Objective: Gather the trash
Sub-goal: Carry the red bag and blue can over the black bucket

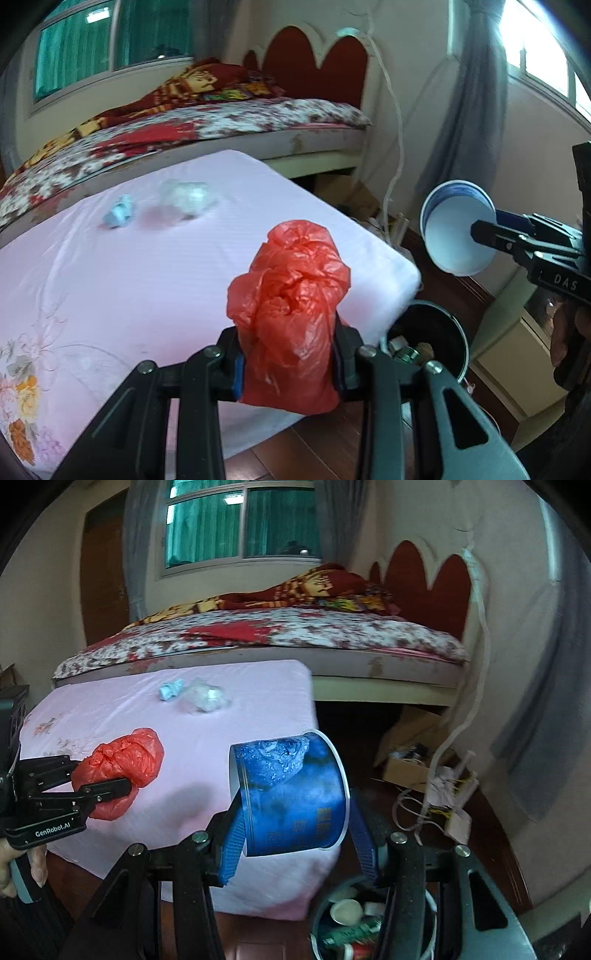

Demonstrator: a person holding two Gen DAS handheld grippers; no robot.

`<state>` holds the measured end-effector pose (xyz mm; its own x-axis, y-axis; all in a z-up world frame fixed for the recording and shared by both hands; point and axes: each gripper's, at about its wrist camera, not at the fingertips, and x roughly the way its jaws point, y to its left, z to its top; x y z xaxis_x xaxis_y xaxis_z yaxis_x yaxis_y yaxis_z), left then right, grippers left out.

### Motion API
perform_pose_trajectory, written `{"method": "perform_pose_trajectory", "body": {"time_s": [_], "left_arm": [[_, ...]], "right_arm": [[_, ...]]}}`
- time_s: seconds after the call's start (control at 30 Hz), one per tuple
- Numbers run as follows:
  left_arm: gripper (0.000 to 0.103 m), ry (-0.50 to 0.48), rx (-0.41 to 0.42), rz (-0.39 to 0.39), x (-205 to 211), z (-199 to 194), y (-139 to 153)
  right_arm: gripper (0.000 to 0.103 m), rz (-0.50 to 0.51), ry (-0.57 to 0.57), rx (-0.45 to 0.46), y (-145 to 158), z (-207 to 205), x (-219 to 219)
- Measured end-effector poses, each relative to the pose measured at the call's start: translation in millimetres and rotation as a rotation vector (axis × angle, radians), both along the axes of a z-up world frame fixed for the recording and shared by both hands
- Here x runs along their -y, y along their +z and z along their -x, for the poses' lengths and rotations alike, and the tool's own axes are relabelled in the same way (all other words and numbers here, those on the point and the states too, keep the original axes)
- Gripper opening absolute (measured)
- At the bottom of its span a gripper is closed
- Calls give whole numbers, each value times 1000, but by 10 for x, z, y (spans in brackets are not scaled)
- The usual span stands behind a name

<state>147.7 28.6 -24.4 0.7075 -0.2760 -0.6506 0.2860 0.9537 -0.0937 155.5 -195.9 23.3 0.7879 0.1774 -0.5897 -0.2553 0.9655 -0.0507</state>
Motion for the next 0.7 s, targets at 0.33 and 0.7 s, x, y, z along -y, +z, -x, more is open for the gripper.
{"method": "perform_pose_trajectory", "body": {"time_s": [0.33,0.7], "left_arm": [[36,-121,-10,-37,672,103,-1],[35,-222,-42,-46,1238,137,-123]], "right_arm": [[54,-58,-134,-46,-251,231,699],[54,-14,-178,-66,-413,445,987]]}}
